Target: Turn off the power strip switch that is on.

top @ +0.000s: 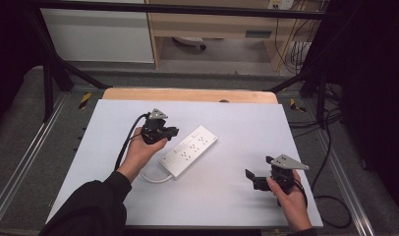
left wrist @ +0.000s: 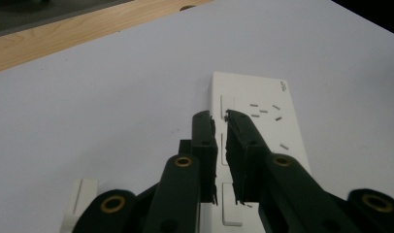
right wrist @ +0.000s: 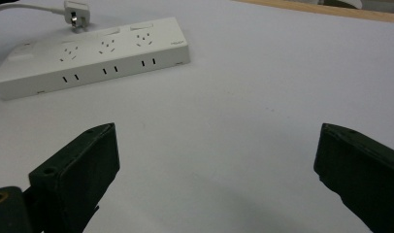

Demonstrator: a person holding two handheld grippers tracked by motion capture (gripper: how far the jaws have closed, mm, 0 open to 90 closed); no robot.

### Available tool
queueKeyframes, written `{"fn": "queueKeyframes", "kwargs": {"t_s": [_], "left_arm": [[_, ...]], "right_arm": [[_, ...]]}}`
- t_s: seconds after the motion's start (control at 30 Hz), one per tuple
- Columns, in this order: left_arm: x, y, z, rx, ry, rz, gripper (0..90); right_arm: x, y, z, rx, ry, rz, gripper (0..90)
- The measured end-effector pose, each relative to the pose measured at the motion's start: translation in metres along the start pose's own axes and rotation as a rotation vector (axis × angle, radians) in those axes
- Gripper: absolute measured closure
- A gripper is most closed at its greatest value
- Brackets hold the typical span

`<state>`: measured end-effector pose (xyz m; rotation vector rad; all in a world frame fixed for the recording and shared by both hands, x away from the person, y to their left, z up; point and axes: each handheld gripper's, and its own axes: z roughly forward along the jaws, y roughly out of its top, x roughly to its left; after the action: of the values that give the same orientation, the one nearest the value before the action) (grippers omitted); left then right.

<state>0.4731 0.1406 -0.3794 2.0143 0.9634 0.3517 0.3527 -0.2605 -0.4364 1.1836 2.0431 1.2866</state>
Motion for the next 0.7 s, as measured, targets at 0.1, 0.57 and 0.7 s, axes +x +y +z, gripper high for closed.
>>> {"fn": "queueKeyframes", "kwargs": {"t_s": [0.1, 0.57, 0.7], "left_arm": [[0.0003, -0.0002, 0.0014, -0.007, -0.006, -0.011, 83.9], [-0.0037, -0.004, 0.0066, 0.019, -0.01, 0.001, 88.7], [-0.0053, -0.0057, 0.0087, 0.03, -0.014, 0.009, 89.1]], "right_arm": [[0.0001, 0.0001, -0.0001, 0.0, 0.001, 0.001, 2.9], [0.0006, 0.0002, 0.0001, -0.001, 0.001, -0.005, 3.0], [0.0012, 0.0006, -0.0002, -0.001, 0.002, -0.005, 3.0]]}}
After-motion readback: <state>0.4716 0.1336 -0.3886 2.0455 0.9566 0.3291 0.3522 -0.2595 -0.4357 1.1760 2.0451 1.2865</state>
